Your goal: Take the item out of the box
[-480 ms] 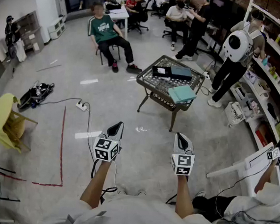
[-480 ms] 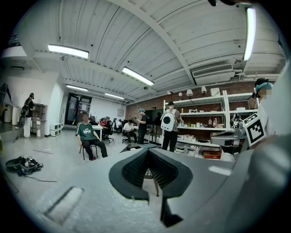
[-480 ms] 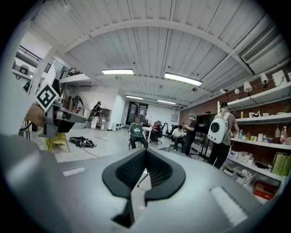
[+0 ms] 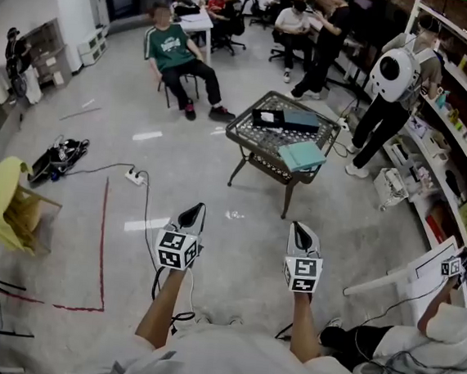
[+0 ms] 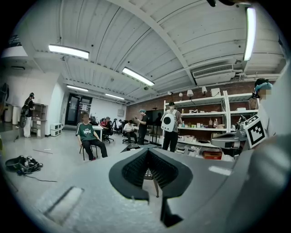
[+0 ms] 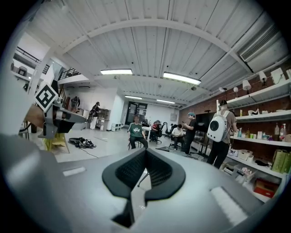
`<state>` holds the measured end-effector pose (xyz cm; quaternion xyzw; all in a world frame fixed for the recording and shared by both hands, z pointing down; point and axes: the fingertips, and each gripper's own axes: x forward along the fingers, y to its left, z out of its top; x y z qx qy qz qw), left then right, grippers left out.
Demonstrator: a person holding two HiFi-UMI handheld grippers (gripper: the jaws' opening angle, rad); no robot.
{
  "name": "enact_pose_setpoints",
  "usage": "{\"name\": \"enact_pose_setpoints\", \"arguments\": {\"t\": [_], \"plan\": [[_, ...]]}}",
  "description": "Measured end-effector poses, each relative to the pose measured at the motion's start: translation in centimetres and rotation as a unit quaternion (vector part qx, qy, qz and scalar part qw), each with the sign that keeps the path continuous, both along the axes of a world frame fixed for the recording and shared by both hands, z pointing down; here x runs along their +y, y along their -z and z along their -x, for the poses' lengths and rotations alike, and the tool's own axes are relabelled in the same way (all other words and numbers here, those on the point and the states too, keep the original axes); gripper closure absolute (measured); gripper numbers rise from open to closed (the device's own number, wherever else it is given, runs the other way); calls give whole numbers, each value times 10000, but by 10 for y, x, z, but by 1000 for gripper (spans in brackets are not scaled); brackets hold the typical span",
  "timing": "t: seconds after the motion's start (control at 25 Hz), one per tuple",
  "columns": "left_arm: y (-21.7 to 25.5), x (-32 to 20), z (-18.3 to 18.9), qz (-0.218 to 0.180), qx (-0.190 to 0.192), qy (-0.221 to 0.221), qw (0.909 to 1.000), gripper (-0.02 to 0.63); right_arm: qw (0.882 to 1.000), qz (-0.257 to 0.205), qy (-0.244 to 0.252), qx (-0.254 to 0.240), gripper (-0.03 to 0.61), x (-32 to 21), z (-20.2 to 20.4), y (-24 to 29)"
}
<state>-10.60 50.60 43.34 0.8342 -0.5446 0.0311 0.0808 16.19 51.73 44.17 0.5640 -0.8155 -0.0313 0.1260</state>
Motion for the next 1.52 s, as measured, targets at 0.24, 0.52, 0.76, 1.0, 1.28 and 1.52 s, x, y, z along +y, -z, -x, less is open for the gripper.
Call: {"name": "enact_pose_setpoints", "arguments": {"t": [0.24,0.52,0.76,1.0,1.28,1.52], "plan": [[-5,2,1,50,15,24,10000,609,10000,40,-31,-24,577,1,-2,-4],[-1,-1,-9,15,-8,41,10000,609,9999,15,35,-148,577,-2,-9,-3],[-3,-5,-32,9,-59,72,10000,609,9997,3,104,-206,577,-10,-27,-7],[-5,-14,-45,-2,-73,105,9999,609,9996,-46,154,-251,577,-18,-37,-5],[-14,-31,-54,58,-65,97,9999,609,9996,32,182,-227,577,-36,-43,-14],[-27,-75,-49,113,-29,40,9999,609,9996,69,195,-176,577,-79,-31,-23]]}}
